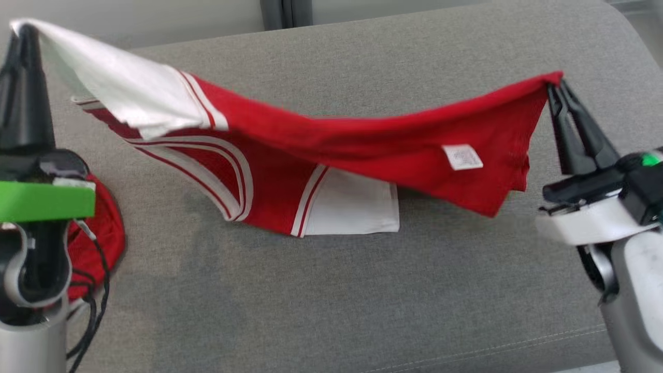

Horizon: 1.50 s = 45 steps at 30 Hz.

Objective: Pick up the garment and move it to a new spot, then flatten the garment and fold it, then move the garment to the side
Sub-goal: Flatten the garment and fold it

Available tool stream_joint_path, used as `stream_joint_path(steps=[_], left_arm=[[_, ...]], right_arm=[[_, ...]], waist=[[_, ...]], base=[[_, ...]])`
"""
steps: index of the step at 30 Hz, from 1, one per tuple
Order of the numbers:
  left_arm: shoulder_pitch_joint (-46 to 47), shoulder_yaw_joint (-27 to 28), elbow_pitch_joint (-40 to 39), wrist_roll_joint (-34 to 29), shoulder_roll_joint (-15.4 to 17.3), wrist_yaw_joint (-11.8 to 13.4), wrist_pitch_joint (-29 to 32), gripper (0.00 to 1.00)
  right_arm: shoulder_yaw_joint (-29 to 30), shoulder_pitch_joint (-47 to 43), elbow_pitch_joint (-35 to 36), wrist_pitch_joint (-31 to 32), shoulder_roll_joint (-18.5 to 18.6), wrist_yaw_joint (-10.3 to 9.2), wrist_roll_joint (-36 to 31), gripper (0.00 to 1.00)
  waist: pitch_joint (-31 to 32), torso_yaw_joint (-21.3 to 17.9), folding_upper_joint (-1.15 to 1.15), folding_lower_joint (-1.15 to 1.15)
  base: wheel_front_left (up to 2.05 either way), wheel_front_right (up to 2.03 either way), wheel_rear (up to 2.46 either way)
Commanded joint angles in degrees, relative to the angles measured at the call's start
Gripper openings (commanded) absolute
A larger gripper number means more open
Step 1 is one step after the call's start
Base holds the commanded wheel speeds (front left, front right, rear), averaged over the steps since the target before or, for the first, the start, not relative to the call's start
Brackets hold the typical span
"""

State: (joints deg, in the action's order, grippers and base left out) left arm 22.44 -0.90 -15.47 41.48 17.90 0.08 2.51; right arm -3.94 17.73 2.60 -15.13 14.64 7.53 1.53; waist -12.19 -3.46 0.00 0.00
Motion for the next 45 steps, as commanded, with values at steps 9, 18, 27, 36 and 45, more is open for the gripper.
stream_joint_path(steps=[9,18,27,36,45], left_arm=[[14.38,-1.43,1.55,3.91,2.04,2.19,9.83,0.0],[11.17,-6.78,6.94,4.72,0.42,2.45,14.43,0.0],[14.4,-9.76,17.37,2.05,-1.64,-0.02,10.1,0.0],[13.05,-10.39,21.94,0.84,-1.74,-2.32,5.17,0.0],[11.94,-10.02,21.85,1.38,-1.91,-2.51,3.5,0.0]], right_arm=[[-1.77,11.24,-5.81,-0.02,9.38,-0.08,5.93,0.0],[-8.36,14.47,-19.09,5.24,11.32,-0.08,14.1,0.0],[-14.93,26.37,-40.47,0.93,6.91,-0.08,14.53,1.0],[-16.96,19.39,-38.51,-0.09,6.42,-0.08,27.6,1.0],[-24.7,21.3,-34.0,14.84,12.95,-0.06,46.11,1.0]], waist=[[0.51,-0.01,0.0,0.0],[-4.3,1.02,0.0,0.0],[-10.18,2.94,0.0,0.0],[-9.38,3.91,0.0,0.0],[-10.18,4.42,0.0,0.0]], base=[[0.0,0.0,0.0],[0.0,0.0,0.0],[0.0,0.0,0.0],[0.0,0.0,0.0],[0.0,0.0,0.0]])
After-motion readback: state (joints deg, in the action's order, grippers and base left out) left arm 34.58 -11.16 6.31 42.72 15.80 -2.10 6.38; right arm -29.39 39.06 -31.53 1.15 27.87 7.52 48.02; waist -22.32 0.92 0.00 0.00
